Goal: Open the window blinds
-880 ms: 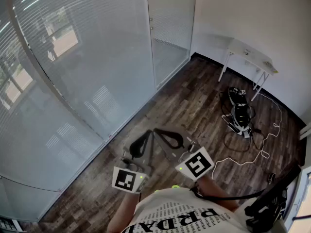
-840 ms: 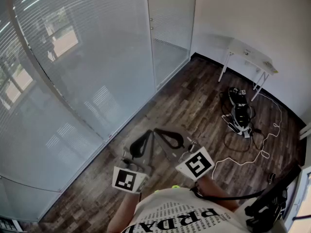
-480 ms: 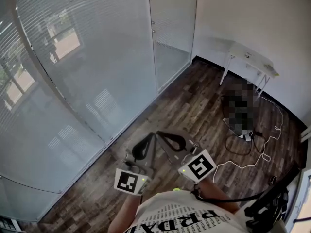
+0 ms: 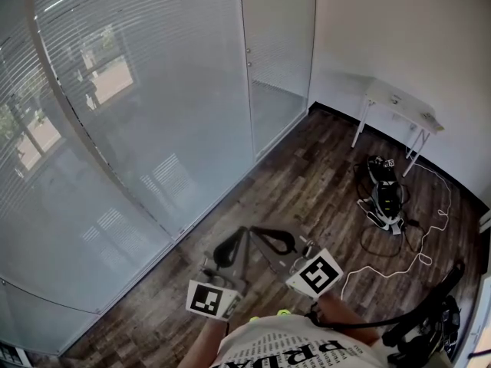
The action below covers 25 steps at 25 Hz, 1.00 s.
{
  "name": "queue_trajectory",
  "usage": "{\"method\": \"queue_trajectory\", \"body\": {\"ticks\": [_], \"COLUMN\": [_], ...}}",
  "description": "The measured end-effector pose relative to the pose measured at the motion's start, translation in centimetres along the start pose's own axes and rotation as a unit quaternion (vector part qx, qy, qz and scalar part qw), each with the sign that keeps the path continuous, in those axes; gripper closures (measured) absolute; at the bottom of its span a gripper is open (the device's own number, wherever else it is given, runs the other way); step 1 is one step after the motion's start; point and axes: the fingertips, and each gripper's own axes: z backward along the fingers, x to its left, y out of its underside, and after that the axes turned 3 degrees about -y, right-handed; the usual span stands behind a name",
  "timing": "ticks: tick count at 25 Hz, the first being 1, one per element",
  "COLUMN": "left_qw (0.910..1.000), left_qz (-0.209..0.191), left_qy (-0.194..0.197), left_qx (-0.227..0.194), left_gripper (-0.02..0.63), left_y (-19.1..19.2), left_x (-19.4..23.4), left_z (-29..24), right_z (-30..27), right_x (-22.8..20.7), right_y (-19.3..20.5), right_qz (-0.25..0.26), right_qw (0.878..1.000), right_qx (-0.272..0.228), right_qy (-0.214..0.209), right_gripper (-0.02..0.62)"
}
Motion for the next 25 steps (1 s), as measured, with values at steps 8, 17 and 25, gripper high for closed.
{"method": "queue_trajectory", "body": {"ticks": [8,17,25], "left_qw": [0.9994,0.9997,0.9999], "left_qz": [-0.026,-0.003,0.0], "left_qy": [0.019,0.017,-0.004], "left_qx": [0.013,0.018,0.017], "left_gripper": [0.617,0.617,0.617], "left_y": [0.3,2.2,3.9], "left_x": [0.9,2.2,3.8], "left_z": [1.1,2.3,-0.7], "right_z": [-0.9,-1.9,-2.9], "right_x": [0.9,1.9,-1.3], "right_y": [0.6,2.6,4.7], "right_qz": [0.034,0.025,0.015], "right_qw": [0.999,0.998,0.998], "right_qx": [0.039,0.058,0.059], "right_qy": [0.005,0.003,-0.008], "right_gripper": [0.588,0.588,0.588]}}
